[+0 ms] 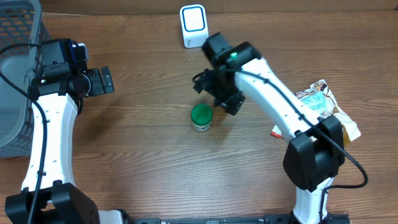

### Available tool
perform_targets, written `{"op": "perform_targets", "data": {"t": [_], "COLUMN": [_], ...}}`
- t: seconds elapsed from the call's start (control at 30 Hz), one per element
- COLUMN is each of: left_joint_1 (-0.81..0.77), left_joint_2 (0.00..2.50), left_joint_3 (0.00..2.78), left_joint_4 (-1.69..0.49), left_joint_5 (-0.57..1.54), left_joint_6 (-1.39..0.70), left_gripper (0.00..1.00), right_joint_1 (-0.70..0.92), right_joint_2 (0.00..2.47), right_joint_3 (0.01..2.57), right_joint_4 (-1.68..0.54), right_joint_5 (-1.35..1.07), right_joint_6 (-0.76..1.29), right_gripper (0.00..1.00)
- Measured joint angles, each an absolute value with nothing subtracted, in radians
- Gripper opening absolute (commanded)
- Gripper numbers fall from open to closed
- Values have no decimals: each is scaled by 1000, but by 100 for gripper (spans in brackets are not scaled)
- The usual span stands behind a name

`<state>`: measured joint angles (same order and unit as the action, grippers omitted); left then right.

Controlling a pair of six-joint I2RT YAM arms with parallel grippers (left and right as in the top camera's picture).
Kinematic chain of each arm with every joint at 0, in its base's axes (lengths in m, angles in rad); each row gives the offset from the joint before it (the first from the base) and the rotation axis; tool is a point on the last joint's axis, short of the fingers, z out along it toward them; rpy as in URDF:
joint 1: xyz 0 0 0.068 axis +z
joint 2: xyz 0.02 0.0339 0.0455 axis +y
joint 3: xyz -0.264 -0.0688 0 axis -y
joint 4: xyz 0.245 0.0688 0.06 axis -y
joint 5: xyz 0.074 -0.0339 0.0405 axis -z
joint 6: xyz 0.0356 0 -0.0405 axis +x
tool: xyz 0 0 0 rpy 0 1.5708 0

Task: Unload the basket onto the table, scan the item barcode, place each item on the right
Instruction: 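Move the right gripper over the green-lid jar and lower onto it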

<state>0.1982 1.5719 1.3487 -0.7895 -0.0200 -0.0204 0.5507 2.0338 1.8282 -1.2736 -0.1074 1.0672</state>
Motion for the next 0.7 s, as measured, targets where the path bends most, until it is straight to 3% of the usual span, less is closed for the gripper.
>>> {"op": "perform_targets", "data": {"t": [0.3, 0.57, 0.7], "left_joint_1": [198, 198, 198], "left_joint_2": [1572, 1572, 1572], "left_joint_3": [1349, 1349, 1349], "left_joint_4": [-789, -789, -789], "left_joint_5": [-20, -20, -20], "left_joint_6": [-20, -20, -20], "left_gripper": [100, 100, 100], "right_joint_1": [685, 700, 700], "right_joint_2": [2034, 2034, 2034], "right_joint_3": [1754, 1667, 1610], "right_joint_4": [-1165, -1085, -1021], "right_joint_5": [29, 78, 78], "right_joint_6": [1204, 1245, 1252], "right_gripper": [98, 97, 86]}}
